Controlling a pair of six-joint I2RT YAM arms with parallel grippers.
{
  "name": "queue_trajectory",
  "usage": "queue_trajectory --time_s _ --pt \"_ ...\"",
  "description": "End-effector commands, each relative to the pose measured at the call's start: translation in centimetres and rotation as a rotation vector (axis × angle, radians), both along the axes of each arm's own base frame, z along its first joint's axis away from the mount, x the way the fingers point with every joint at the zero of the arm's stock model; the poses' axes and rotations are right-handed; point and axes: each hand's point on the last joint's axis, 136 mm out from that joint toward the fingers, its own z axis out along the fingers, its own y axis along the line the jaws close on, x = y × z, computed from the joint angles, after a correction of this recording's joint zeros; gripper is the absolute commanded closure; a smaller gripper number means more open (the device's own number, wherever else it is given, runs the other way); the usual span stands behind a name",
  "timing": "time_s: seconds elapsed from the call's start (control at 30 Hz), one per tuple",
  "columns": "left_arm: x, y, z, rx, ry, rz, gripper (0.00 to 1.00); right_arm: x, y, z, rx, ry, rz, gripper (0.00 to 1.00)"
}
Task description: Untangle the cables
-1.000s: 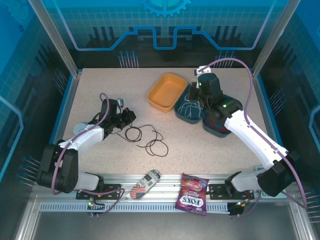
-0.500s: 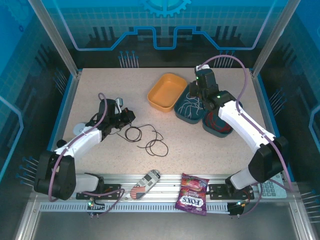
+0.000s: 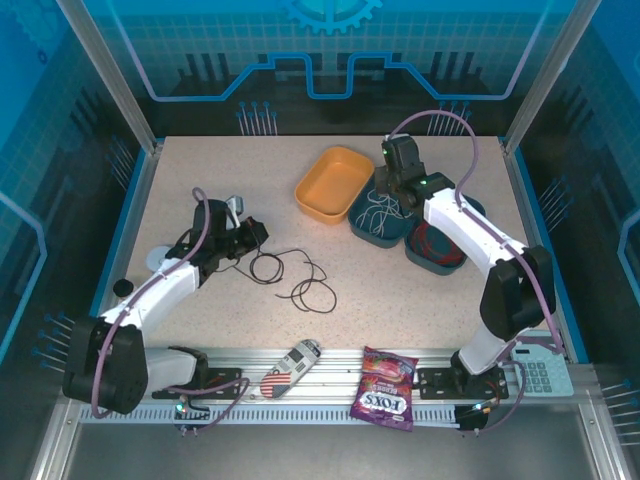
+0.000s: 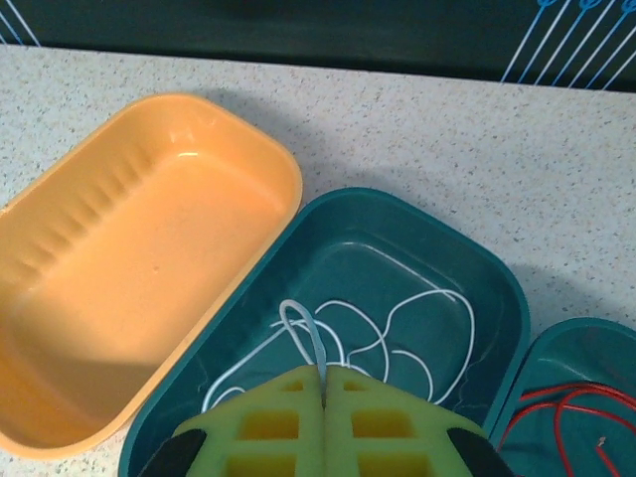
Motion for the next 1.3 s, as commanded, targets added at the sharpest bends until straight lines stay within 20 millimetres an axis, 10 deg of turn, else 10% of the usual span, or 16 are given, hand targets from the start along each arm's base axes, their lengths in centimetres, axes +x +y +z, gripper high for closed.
queue_trajectory --time_s 0.0,0.77,1.27 --pt "-0.7 0.3 -0.1 0.035 -0.009 -0.008 0.96 0.3 -0.1 0.3 0.018 0.005 0.003 0.96" --pt "-0.6 0.2 2.4 0.029 -0.107 -0.02 0.96 -1.7 1.5 -1.5 0.085 0.078 0.095 0.63" --pt "-1.3 0.3 4.3 -0.01 -0.207 -0.007 0.96 -11.9 13.1 -2.8 0.221 0.071 0.503 0.46"
